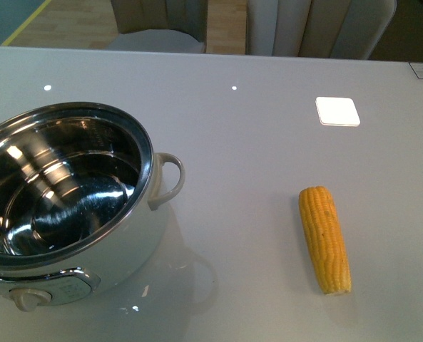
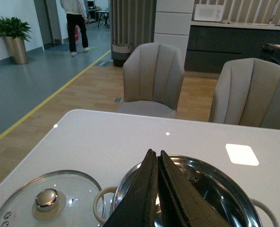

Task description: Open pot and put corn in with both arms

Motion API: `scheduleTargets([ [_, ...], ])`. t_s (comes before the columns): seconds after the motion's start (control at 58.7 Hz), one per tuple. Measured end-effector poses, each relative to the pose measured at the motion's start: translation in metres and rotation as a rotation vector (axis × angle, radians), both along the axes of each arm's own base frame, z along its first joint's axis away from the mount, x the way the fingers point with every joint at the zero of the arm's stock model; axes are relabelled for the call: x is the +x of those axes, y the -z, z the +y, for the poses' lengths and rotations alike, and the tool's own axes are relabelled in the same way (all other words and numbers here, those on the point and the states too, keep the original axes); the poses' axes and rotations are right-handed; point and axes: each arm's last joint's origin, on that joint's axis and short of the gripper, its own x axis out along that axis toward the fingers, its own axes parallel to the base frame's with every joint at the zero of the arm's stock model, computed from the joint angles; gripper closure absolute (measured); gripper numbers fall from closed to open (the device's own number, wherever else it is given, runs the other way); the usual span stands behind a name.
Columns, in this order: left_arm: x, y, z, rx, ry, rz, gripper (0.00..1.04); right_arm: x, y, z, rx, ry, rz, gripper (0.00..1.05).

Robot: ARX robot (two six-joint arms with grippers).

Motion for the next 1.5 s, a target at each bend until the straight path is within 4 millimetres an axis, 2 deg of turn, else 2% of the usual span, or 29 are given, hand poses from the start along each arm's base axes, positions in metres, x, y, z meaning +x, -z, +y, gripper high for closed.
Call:
scheduleTargets([
  [0.256, 0.0, 0.0, 0.0, 0.0, 0.0, 0.0, 1.02, 0.0, 0.0, 0.0, 0.0, 0.0, 0.0, 0.09],
  [0.29, 0.0, 0.0, 0.0, 0.0, 0.0, 0.0, 0.98, 0.0, 0.0, 0.0, 0.0, 0.0, 0.0, 0.09],
  [0.324, 0.0, 0.0, 0.0, 0.0, 0.0, 0.0, 0.9, 0.0, 0.0, 0.0, 0.0, 0.0, 0.0, 0.09],
  [0.545, 0.0, 0.0, 0.0, 0.0, 0.0, 0.0, 0.53, 0.0, 0.0, 0.0, 0.0, 0.0, 0.0, 0.09],
  [0.613, 0.0, 0.0, 0.0, 0.0, 0.0, 0.0, 0.35, 0.0, 0.0, 0.0, 0.0, 0.0, 0.0, 0.09],
  [0.767, 0.0, 0.0, 0.0, 0.0, 0.0, 0.0, 0.09, 0.0, 0.0, 0.0, 0.0, 0.0, 0.0, 0.09],
  [0.801, 0.0, 0.0, 0.0, 0.002, 0.0, 0.0, 0.05, 0.0, 0.0, 0.0, 0.0, 0.0, 0.0, 0.09],
  [0.92, 0.0, 0.0, 0.0, 0.002, 0.0, 0.0, 0.07, 0.0, 0.0, 0.0, 0.0, 0.0, 0.0, 0.09],
  [1.056, 0.0, 0.0, 0.0, 0.002, 0.001, -0.001, 0.07, 0.006, 0.005, 0.004, 0.174, 0.035, 0.544, 0.09],
  [1.141, 0.0, 0.0, 0.0, 0.002, 0.0, 0.0, 0.07, 0.015, 0.016, 0.011, 0.2, 0.026, 0.691, 0.09],
  [1.243, 0.0, 0.0, 0.0, 0.002, 0.0, 0.0, 0.07, 0.026, 0.023, 0.022, 0.169, -0.003, 0.741, 0.09],
  [1.397, 0.0, 0.0, 0.0, 0.002, 0.0, 0.0, 0.07, 0.057, 0.039, 0.053, 0.102, -0.113, 0.795, 0.09],
  [1.499, 0.0, 0.0, 0.0, 0.002, 0.0, 0.0, 0.07, 0.087, 0.063, 0.075, 0.043, -0.143, 0.838, 0.09],
])
